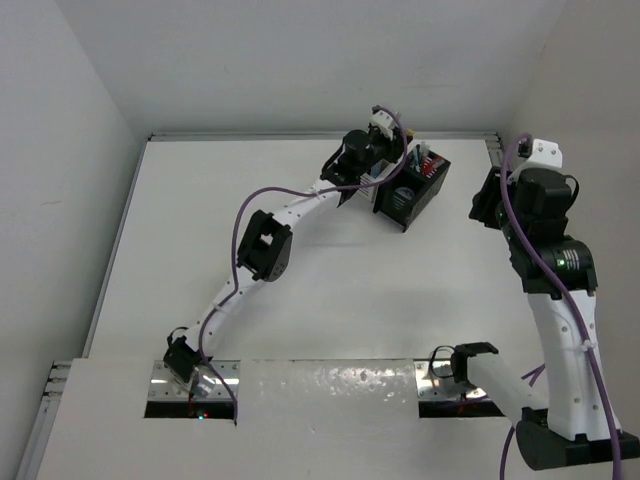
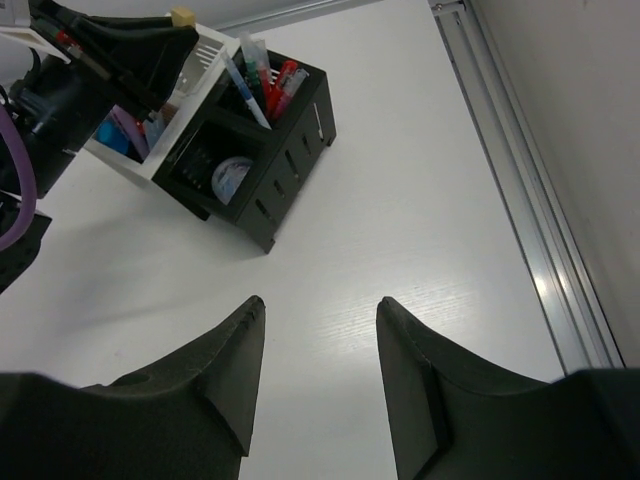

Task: Sort the stationery into containers
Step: Place the stationery in the storage box.

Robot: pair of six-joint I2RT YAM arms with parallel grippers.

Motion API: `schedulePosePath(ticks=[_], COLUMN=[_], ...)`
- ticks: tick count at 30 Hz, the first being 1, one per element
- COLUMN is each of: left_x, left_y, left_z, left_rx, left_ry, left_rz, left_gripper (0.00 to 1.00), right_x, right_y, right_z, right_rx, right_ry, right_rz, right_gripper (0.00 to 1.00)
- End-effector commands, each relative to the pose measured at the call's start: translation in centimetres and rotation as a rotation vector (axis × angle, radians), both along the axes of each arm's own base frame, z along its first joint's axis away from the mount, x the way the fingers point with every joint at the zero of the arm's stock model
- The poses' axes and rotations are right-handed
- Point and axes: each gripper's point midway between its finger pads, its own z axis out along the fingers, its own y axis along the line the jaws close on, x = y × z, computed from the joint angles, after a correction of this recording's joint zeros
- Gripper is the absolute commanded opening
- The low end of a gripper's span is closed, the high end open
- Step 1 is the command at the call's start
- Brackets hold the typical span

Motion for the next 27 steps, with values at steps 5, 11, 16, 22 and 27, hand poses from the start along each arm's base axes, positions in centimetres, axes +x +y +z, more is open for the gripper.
schedulePosePath(ticks=[5,11,16,22,27], left_x=[1.3,2.0,2.0,2.0,2.0], left_y=[1.6,2.3,2.2,2.2,2.2], left_z=[0.8,-0.8,-1.7,-1.8,-1.9], left_rx=[-0.045,-0.041,-0.034,-0.035,-0.034], left_ry=[-0.025,-0.009,-0.005,-0.006,-0.005], left_rz=[0.103,0.159,0.159,0.159,0.159], left_gripper=[0.00,0.00,0.15,0.30,0.52], right_x=[1.6,2.1,2.4,2.6,2.5], right_y=[-0.1,0.0,0.3,0.4,0.4], right_z=[1.4,1.3,0.7,0.7,0.6], right_rx=[-0.014,-0.014,-0.006,-0.004,-0.003], right_ry=[-0.009,0.010,0.034,0.033,0.039], right_rz=[-0.001,0.006,0.016,0.021,0.022], right_gripper=[0.48,0.49,0.51,0.52,0.53])
